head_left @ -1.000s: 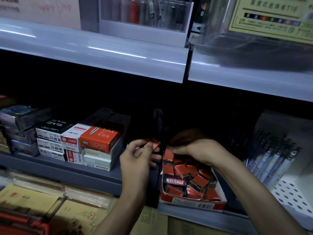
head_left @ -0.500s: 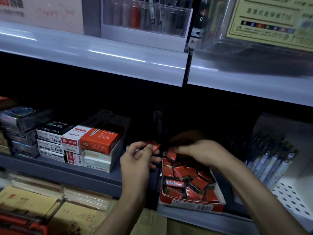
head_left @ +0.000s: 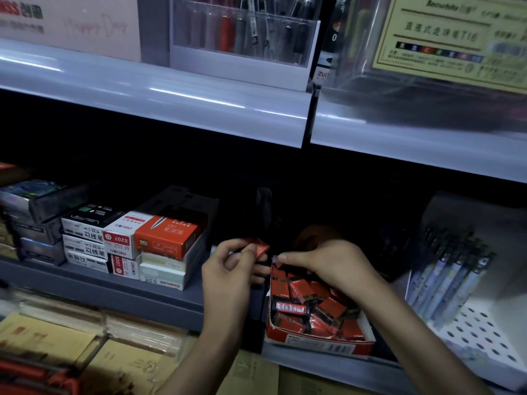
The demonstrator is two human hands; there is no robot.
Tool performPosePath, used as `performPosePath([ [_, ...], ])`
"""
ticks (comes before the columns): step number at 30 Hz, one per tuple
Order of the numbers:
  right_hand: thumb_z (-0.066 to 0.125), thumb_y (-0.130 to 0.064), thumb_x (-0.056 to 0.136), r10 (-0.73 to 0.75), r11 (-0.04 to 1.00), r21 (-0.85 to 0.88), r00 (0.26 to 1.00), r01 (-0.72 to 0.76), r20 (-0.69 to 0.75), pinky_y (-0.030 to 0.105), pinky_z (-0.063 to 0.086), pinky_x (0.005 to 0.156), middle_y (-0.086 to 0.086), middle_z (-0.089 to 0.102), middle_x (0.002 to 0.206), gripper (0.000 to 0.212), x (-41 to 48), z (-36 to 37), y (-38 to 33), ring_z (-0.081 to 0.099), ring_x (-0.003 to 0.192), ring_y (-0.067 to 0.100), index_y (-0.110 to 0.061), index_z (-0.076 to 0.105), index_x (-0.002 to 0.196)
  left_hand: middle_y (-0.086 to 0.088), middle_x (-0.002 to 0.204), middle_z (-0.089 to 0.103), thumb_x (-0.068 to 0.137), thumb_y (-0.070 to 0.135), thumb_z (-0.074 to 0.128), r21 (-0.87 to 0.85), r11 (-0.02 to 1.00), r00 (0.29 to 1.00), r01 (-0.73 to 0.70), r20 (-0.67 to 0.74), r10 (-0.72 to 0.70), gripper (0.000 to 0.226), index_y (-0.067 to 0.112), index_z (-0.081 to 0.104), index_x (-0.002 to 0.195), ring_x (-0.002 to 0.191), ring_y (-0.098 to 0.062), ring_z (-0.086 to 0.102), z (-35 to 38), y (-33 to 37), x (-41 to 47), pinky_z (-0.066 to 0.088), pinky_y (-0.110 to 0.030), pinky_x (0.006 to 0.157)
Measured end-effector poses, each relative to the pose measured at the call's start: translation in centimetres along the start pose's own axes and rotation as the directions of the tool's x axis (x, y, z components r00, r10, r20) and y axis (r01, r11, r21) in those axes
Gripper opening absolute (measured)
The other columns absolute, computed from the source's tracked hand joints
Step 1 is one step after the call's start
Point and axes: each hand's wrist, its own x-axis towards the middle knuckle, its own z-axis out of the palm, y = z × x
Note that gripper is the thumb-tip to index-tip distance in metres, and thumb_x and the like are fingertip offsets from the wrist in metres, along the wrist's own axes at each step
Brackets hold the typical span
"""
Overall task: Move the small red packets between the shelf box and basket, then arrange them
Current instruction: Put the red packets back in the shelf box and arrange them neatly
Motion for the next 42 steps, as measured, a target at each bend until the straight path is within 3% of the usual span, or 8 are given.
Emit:
performPosePath([
  [7, 0.084, -0.053, 0.073, -0.087, 0.972, -0.217, 0.996, 0.092, 0.034, 0.021, 0.047, 0.064, -0.01, 0.068, 0.089, 0.039, -0.1, -0.1, -0.5, 0.062, 0.08, 0.005, -0.028, 0.069, 0.099, -0.012, 0.082, 0.078, 0.098, 0.009, 0.063, 0.003, 1.0, 1.0, -0.017, -0.01, 0.017, 0.006, 0.008, 0.069, 0.101, 0.074, -0.025, 0.075, -0.1, -0.2, -0.1, 0.059, -0.029, 0.066],
  [12, 0.074, -0.04, 0.089, -0.179, 0.958, -0.215, 0.981, 0.19, 0.069, 0.021, 0.044, 0.06, -0.007, 0.071, 0.078, 0.013, -0.5, -0.8, 0.2, 0.064, 0.068, 0.003, -0.031, 0.071, 0.098, -0.012, 0.081, 0.077, 0.098, 0.009, 0.064, 0.018, 0.999, 0.999, -0.034, 0.009, 0.034, 0.007, 0.009, 0.07, 0.101, 0.075, -0.025, 0.075, 0.0, -0.3, -0.4, 0.059, -0.029, 0.068],
  [16, 0.077, -0.041, 0.084, -0.283, 0.922, -0.257, 0.957, 0.291, 0.069, 0.025, 0.053, 0.081, -0.018, 0.066, 0.087, 0.008, -0.8, -0.1, 0.3, 0.061, 0.084, -0.002, -0.035, 0.074, 0.088, -0.013, 0.078, 0.076, 0.098, 0.008, 0.064, 0.024, 0.999, 0.999, -0.041, 0.009, 0.041, 0.007, 0.009, 0.07, 0.101, 0.073, -0.024, 0.074, 0.1, -0.4, -0.5, 0.059, -0.028, 0.065],
  [21, 0.076, -0.033, 0.087, -0.29, 0.932, -0.194, 0.952, 0.304, 0.099, 0.023, 0.052, 0.087, -0.017, 0.069, 0.095, 0.004, -0.3, 0.7, 0.5, 0.063, 0.093, -0.001, -0.032, 0.077, 0.091, -0.013, 0.079, 0.077, 0.098, 0.01, 0.064, 0.037, 0.998, 0.998, -0.055, 0.011, 0.055, 0.007, 0.012, 0.07, 0.101, 0.076, -0.026, 0.075, 0.1, -0.5, -0.7, 0.061, -0.033, 0.071],
  [27, 0.067, -0.019, 0.095, -0.295, 0.922, -0.211, 0.942, 0.324, 0.158, 0.023, 0.05, 0.096, -0.016, 0.074, 0.102, 0.016, -0.4, -0.5, -0.1, 0.065, 0.099, 0.0, -0.028, 0.08, 0.1, -0.015, 0.079, 0.076, 0.098, 0.007, 0.063, 0.029, 0.998, 0.998, -0.052, -0.015, 0.053, 0.006, 0.008, 0.069, 0.101, 0.072, -0.024, 0.075, 0.2, -0.6, -0.4, 0.059, -0.028, 0.066],
  [34, 0.061, -0.017, 0.097, -0.321, 0.875, -0.325, 0.932, 0.36, 0.166, 0.02, 0.045, 0.086, -0.016, 0.063, 0.111, 0.022, -0.9, -0.7, 0.6, 0.057, 0.105, 0.004, -0.032, 0.078, 0.097, -0.013, 0.081, 0.077, 0.099, 0.006, 0.062, 0.02, 0.998, 0.998, -0.059, -0.006, 0.059, 0.008, 0.006, 0.069, 0.103, 0.071, -0.021, 0.074, 0.0, -0.7, -0.4, 0.06, -0.025, 0.064],
  [37, 0.054, -0.011, 0.095, -0.289, 0.881, -0.332, 0.939, 0.337, 0.187, 0.025, 0.051, 0.088, -0.015, 0.064, 0.111, 0.031, -1.0, -0.8, 0.7, 0.059, 0.106, 0.006, -0.033, 0.076, 0.092, -0.013, 0.081, 0.077, 0.099, 0.006, 0.062, 0.028, 0.997, 0.998, -0.069, -0.003, 0.069, 0.008, 0.006, 0.068, 0.104, 0.072, -0.02, 0.075, 0.1, -0.7, -0.5, 0.06, -0.024, 0.064],
  [42, 0.045, -0.008, 0.098, -0.265, 0.877, -0.345, 0.935, 0.335, 0.236, 0.032, 0.054, 0.096, -0.012, 0.064, 0.125, 0.043, -1.4, -1.1, 0.3, 0.06, 0.111, 0.01, -0.036, 0.077, 0.102, -0.012, 0.079, 0.077, 0.099, 0.006, 0.062, 0.028, 0.998, 0.998, -0.062, -0.003, 0.062, 0.008, 0.008, 0.069, 0.102, 0.07, -0.017, 0.074, 0.2, -0.6, -0.6, 0.06, -0.023, 0.064],
])
